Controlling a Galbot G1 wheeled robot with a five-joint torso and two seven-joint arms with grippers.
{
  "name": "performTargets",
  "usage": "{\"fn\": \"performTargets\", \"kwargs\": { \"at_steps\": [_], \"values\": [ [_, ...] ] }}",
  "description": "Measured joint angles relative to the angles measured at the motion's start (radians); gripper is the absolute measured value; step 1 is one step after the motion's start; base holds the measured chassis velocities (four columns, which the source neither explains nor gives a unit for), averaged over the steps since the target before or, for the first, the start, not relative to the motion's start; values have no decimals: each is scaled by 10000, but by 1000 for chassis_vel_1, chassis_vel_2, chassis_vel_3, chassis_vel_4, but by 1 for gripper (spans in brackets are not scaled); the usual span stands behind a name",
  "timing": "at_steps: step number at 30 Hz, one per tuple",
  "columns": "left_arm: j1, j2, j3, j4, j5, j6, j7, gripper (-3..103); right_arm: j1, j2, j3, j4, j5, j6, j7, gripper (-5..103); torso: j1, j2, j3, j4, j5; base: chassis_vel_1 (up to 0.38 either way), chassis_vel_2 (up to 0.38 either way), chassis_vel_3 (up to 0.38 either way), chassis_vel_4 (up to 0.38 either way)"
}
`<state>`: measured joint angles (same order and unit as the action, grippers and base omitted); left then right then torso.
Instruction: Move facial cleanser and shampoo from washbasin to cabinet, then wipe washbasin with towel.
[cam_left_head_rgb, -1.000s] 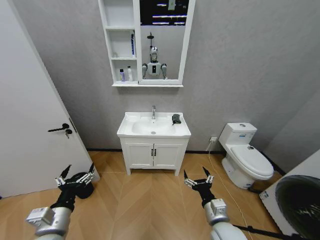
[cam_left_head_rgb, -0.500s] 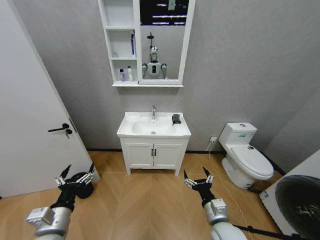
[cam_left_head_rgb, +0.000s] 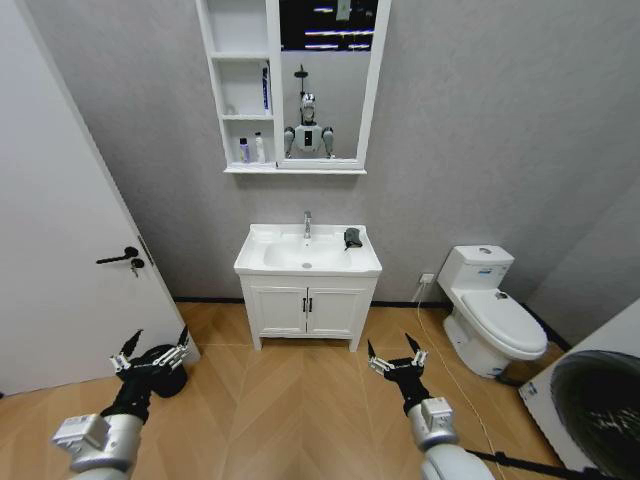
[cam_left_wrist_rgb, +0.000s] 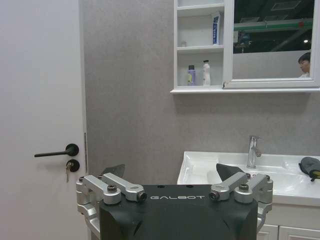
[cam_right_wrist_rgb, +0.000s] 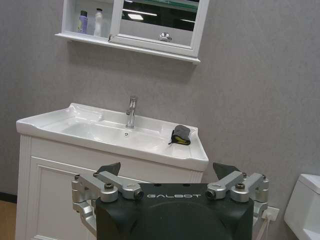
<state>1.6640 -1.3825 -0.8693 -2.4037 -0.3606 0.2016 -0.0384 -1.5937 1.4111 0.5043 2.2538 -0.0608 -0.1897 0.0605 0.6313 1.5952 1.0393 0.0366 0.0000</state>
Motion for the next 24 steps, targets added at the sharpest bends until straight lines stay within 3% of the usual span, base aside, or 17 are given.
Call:
{"fn": "performTargets", "kwargs": {
  "at_steps": [24],
  "values": [
    [-1, 0, 0, 0, 0, 0, 0, 100, 0, 0, 0, 0, 1, 0, 0, 100, 1, 0, 0, 0, 0, 0, 0, 0, 0]
  ]
}}
